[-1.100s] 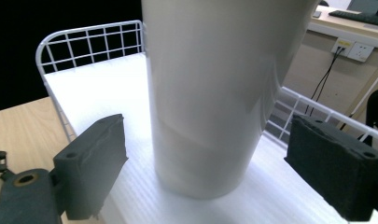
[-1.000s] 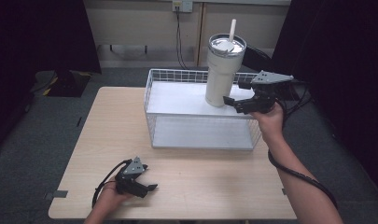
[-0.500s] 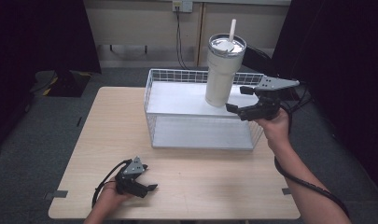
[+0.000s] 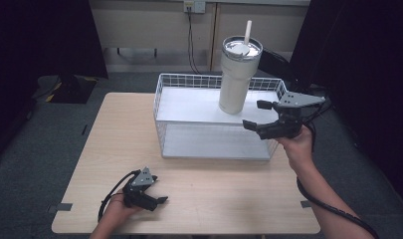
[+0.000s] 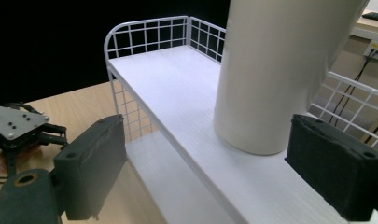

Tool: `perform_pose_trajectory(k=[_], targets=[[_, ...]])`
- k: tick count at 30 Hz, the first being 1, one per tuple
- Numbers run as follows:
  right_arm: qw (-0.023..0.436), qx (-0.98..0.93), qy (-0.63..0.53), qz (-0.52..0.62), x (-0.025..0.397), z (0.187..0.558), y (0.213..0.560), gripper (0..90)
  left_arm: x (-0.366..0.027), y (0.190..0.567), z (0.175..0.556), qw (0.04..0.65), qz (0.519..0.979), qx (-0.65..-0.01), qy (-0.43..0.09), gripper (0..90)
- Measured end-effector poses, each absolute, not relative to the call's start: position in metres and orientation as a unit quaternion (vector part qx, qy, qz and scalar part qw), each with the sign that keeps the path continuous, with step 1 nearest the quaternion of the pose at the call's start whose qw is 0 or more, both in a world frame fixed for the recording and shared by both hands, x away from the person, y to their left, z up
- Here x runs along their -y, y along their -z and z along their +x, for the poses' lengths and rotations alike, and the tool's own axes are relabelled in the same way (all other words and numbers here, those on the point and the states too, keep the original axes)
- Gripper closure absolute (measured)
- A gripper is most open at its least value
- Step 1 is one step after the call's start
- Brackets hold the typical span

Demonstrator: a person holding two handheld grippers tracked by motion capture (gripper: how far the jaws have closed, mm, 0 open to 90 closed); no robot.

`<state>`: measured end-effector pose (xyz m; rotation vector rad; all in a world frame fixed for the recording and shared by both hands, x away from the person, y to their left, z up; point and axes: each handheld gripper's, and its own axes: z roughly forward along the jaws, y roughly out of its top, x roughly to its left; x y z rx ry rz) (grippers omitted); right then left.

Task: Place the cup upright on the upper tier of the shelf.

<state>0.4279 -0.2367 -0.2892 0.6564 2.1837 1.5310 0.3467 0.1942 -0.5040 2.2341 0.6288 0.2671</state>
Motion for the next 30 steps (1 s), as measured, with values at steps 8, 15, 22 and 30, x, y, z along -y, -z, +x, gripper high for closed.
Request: perform_pose_trajectory(k=[8, 15, 22, 30], targets=[[0.19, -0.787, -0.539, 0.231, 0.243, 0.417, 0.301, 11.5, -0.194, 0.504, 0.347, 0.392, 0.88, -0.248, -0.105, 14.8], [0.187, -0.791, -0.539, 0.223, 0.244, 0.407, 0.314, 11.6, -0.195, 0.504, 0.346, 0.391, 0.88, -0.248, -0.106, 14.8], [0.172, -0.796, -0.539, 0.216, 0.244, 0.395, 0.34, 11.7, -0.195, 0.504, 0.346, 0.39, 0.88, -0.249, -0.105, 14.8], [0.149, -0.804, -0.534, 0.213, 0.238, 0.385, 0.38, 11.7, -0.195, 0.504, 0.346, 0.391, 0.88, -0.249, -0.106, 14.8]])
